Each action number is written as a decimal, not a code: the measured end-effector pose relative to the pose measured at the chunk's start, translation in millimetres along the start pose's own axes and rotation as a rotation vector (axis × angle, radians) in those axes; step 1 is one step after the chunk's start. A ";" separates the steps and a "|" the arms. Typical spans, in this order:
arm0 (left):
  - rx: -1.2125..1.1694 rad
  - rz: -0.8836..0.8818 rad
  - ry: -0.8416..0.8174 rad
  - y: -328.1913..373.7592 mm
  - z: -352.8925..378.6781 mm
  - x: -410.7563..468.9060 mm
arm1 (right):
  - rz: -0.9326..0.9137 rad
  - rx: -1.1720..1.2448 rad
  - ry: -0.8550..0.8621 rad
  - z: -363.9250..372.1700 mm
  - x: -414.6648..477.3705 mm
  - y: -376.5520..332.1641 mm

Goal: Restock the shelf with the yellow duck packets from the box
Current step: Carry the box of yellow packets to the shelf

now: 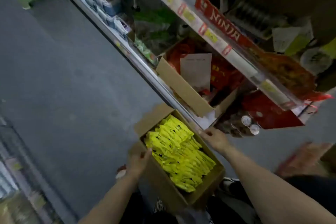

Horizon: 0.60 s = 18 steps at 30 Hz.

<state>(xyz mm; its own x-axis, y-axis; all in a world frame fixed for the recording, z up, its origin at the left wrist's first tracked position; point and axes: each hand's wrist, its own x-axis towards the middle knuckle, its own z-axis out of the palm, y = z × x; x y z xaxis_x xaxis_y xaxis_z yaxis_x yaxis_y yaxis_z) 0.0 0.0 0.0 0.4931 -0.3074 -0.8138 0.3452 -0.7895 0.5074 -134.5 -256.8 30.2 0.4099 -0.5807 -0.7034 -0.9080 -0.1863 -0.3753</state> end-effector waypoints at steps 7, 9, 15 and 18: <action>-0.209 -0.198 0.016 -70.1 65.1 103.1 | 0.106 0.070 0.023 65.6 110.5 82.9; -0.250 -0.259 0.047 -89.1 81.1 123.7 | 0.103 0.070 0.038 84.3 140.2 99.1; -0.217 -0.342 0.034 -142.6 113.1 189.8 | 0.087 0.128 0.068 127.5 218.4 129.9; -0.341 -0.353 0.045 -172.9 135.1 219.5 | 0.096 0.184 0.052 143.4 242.9 142.6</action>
<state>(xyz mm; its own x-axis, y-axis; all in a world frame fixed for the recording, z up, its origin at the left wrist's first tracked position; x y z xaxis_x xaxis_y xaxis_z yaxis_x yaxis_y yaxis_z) -59.4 -2.7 -304.6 0.3302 -0.0233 -0.9436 0.7356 -0.6201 0.2727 -151.9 -310.7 -280.8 0.3125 -0.6298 -0.7111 -0.9096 0.0173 -0.4151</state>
